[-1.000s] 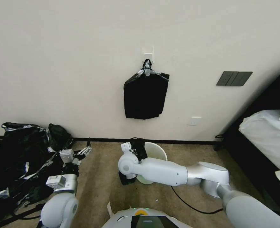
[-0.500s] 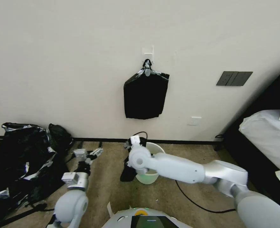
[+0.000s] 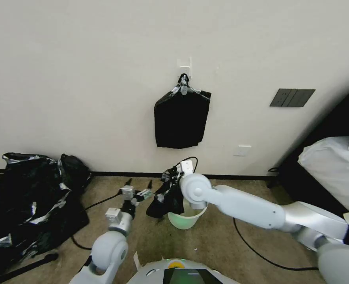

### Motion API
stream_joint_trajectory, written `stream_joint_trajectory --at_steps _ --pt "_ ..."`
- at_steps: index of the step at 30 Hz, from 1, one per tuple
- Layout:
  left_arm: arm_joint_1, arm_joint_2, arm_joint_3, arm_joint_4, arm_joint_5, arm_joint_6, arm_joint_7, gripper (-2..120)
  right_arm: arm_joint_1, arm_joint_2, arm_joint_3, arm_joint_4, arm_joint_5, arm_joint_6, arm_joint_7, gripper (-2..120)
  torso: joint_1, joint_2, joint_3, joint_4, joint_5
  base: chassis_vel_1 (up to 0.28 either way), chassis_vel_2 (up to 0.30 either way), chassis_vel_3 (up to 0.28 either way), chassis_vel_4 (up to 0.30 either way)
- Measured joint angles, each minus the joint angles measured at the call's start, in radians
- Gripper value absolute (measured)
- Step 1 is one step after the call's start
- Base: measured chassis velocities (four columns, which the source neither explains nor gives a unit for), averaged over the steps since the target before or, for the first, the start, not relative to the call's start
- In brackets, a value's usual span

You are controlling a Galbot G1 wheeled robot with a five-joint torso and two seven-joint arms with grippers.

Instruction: Place a trash bag onto the trash bin.

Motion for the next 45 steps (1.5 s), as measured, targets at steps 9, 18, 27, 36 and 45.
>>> stream_joint_trajectory --at_steps 9,18,27,36,45 --pt "-0.105 0.085 0.065 0.027 -0.132 0.126 -0.001 100 -0.066 -0.107 0.037 0.033 -0.108 -0.043 -0.264 0 0.0 0.0 0.0 0.0001 -0.0001 0.0 0.0 0.0 0.0" --pt "-0.287 0.154 0.17 0.104 -0.388 0.331 -0.076 100 -0.074 -0.135 0.075 0.027 -0.15 -0.057 -0.36 0 0.0 0.0 0.0 0.0001 -0.0003 0.0 0.0 0.0 0.0" --pt "-0.359 0.125 0.236 0.151 -0.508 0.397 -0.173 100 -0.128 -0.195 0.125 0.055 -0.19 -0.081 -0.432 0 0.0 0.0 0.0 0.0001 -0.0002 0.0 0.0 0.0 0.0" --pt "-0.454 0.101 0.279 0.203 -0.589 0.451 -0.27 100 -0.224 -0.264 0.199 0.063 -0.293 -0.081 -0.561 0 0.0 0.0 0.0 0.0 -0.0002 0.0 0.0 0.0 0.0" --pt "-0.575 0.102 0.352 0.244 -0.603 0.534 -0.343 100 -0.285 -0.303 0.241 0.082 -0.35 -0.069 -0.669 0 0.0 0.0 0.0 0.0 -0.0002 0.0 0.0 0.0 0.0"
